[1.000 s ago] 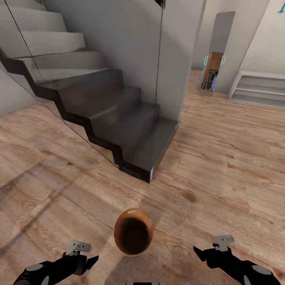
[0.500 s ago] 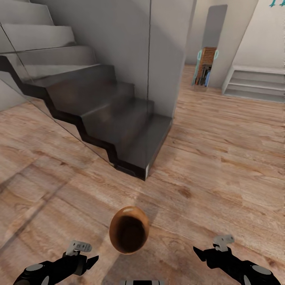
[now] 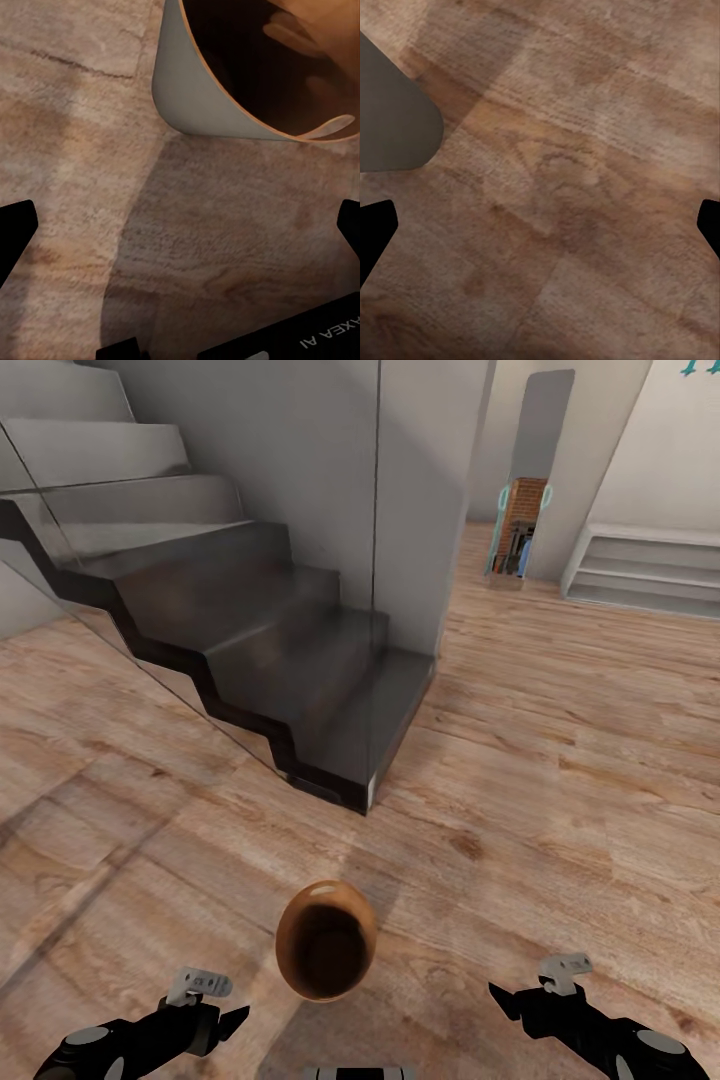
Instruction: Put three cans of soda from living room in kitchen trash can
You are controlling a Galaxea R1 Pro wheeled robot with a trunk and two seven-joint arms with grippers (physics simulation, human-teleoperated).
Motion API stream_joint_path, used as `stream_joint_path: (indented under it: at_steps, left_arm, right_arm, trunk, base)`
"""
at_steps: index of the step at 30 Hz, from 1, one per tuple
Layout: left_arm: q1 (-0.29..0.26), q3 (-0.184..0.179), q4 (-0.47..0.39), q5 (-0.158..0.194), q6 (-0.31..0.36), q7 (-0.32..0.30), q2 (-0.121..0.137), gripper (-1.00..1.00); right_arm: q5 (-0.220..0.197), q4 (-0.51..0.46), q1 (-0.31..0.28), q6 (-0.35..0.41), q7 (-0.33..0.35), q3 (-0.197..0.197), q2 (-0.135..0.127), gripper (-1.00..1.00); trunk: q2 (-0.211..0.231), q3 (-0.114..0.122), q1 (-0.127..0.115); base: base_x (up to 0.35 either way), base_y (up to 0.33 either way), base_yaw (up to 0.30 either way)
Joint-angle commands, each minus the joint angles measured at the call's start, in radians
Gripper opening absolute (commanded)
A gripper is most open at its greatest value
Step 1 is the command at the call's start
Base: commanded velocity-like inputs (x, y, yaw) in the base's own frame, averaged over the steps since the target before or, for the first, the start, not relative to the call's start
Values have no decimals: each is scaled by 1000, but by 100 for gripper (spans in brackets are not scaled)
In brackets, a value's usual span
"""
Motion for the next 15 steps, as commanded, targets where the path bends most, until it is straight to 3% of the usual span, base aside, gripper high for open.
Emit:
stream_joint_path:
  at_steps: [1,15]
  left_arm:
    - [0,0,0,0,0,0,0,100]
    - [0,0,0,0,0,1,0,100]
  right_arm:
    - [0,0,0,0,0,0,0,100]
    - [2,0,0,1,1,0,1,100]
  trunk:
    - [0,0,0]
    - [0,-2,0]
  base:
    - [0,0,0]
    - [0,0,19]
